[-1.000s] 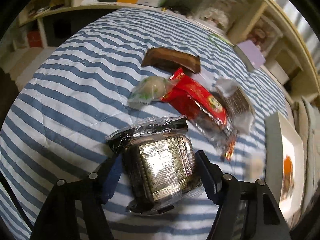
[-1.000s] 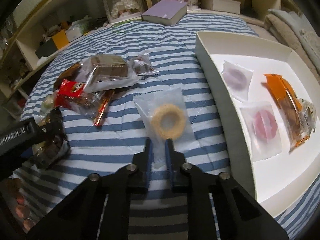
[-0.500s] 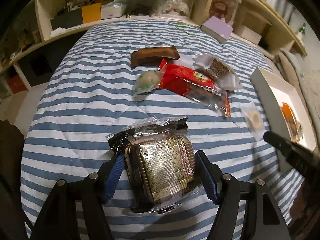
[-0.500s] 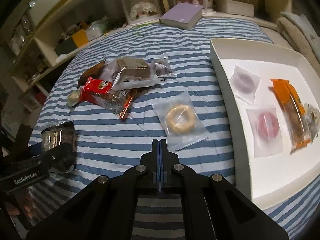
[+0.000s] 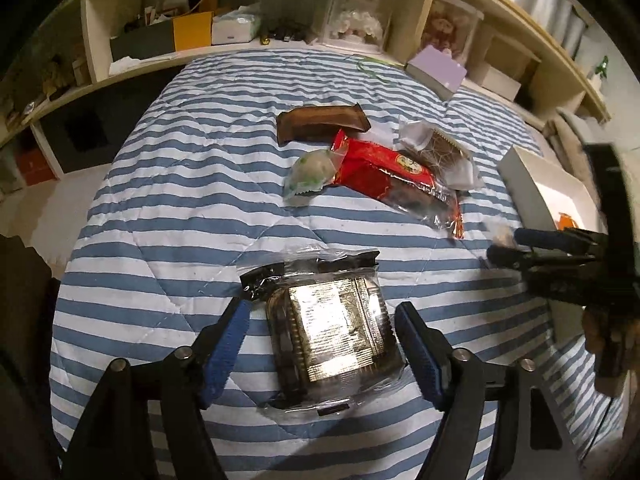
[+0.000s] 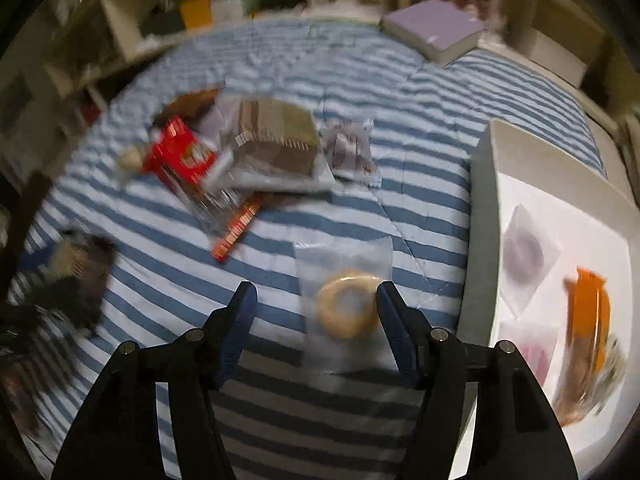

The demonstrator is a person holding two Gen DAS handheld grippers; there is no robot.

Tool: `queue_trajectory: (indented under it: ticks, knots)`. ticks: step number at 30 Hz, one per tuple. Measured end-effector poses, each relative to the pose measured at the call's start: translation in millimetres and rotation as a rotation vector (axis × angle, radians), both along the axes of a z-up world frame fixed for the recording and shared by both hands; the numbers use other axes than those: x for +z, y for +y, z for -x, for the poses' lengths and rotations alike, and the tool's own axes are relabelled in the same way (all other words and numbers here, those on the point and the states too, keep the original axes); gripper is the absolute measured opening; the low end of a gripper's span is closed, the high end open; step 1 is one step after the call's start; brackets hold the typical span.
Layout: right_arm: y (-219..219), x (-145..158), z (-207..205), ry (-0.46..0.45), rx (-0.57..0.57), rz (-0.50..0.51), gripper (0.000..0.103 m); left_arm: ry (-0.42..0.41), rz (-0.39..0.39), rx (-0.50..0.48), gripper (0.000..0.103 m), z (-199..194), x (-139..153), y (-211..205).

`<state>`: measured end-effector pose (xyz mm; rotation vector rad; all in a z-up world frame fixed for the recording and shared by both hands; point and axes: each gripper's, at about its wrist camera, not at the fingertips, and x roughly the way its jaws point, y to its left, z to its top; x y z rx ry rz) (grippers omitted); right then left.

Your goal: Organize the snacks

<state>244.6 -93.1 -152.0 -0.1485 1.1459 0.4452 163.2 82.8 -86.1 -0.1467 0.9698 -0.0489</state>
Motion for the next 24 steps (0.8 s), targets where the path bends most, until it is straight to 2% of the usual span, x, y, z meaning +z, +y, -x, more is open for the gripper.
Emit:
queue_trajectory:
  ticks: [3, 5, 10, 13, 17, 21, 24]
  knots:
    - [8, -10, -4, 0.015, 0.061, 0.11, 0.065, 0.005, 0.015, 0.005, 0.079, -1, -2, 1]
    - [10, -11, -4, 0.027, 0.076, 0.122, 0.065, 0.013, 0.025, 0.012, 0.079, -2, -4, 0]
    - [12, -4, 10, 0.104, 0.097, 0.01, 0.063, 0.032, 0.037, 0.035, 0.079, -6, -8, -10]
    - [16, 0, 23, 0.125, 0.11, -0.025, 0.06, 0.033, 0.018, 0.048, 0.079, -9, -10, -16]
    - [8, 12, 29, 0.073, 0.028, -0.06, 0.063, 0.037, -0.013, 0.058, 0.079, -12, -12, -22]
    - [7, 12, 13, 0.066, 0.046, 0.019, 0.063, 0.039, 0.007, 0.065, 0.079, -14, -13, -19]
    - [11, 6, -7, 0.101, 0.081, 0.09, 0.064, 0.037, 0.013, 0.058, 0.079, -16, -14, -17]
